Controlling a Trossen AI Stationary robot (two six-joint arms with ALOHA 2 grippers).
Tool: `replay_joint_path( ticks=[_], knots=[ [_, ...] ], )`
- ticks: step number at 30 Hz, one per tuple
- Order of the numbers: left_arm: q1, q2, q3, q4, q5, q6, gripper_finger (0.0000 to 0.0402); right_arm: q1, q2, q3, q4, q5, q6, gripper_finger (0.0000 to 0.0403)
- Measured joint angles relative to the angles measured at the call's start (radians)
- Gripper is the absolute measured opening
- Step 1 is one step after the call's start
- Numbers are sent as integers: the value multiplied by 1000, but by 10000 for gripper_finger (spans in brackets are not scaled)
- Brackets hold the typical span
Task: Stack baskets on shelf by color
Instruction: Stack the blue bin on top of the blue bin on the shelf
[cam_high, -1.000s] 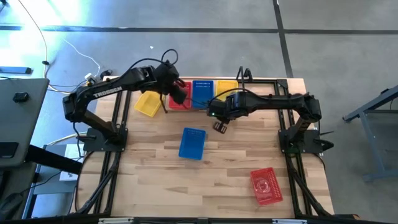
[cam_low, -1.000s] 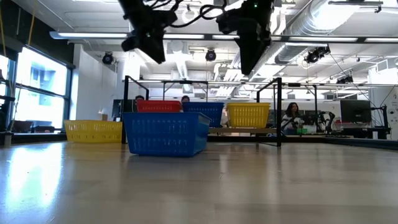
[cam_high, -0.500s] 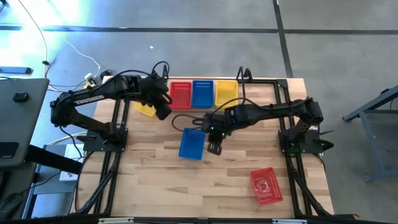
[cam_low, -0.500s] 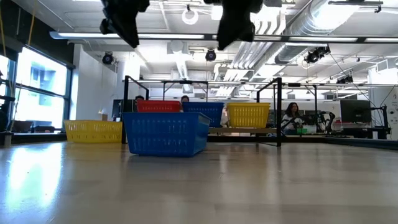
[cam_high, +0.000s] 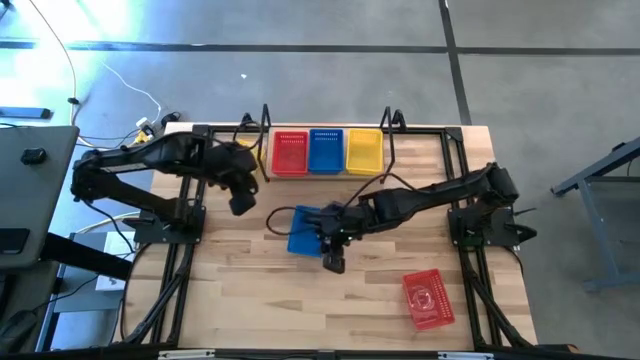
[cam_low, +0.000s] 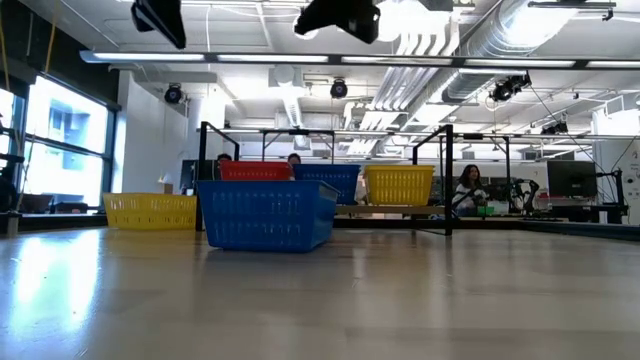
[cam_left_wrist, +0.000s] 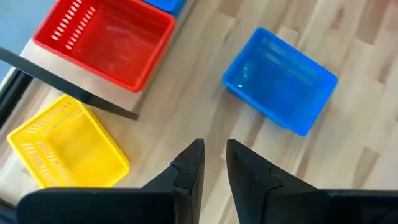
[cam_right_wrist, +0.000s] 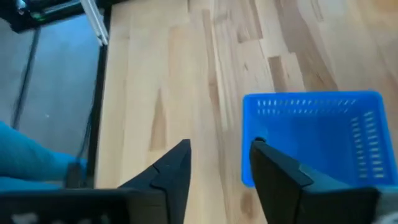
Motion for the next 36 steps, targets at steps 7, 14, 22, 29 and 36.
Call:
replay_joint_path(
  ticks=[7, 14, 22, 29, 36],
  knots=[
    [-54, -70, -1, -20, -2, -4, 60, 25, 87, 0, 84, 75, -113, 156],
    [-61, -131, -1, -28, -12, -5, 60, 30, 173, 0, 87, 89, -154, 154],
    [-61, -156, -1, -29, -13, -12, 60, 30, 253, 0, 87, 83, -149, 154],
    [-61, -156, -1, -31, -16, -12, 60, 28, 313, 0, 81, 84, -111, 154],
    [-61, -156, -1, -31, -16, -12, 60, 28, 353, 1, 75, 99, -94, 146]
  ],
)
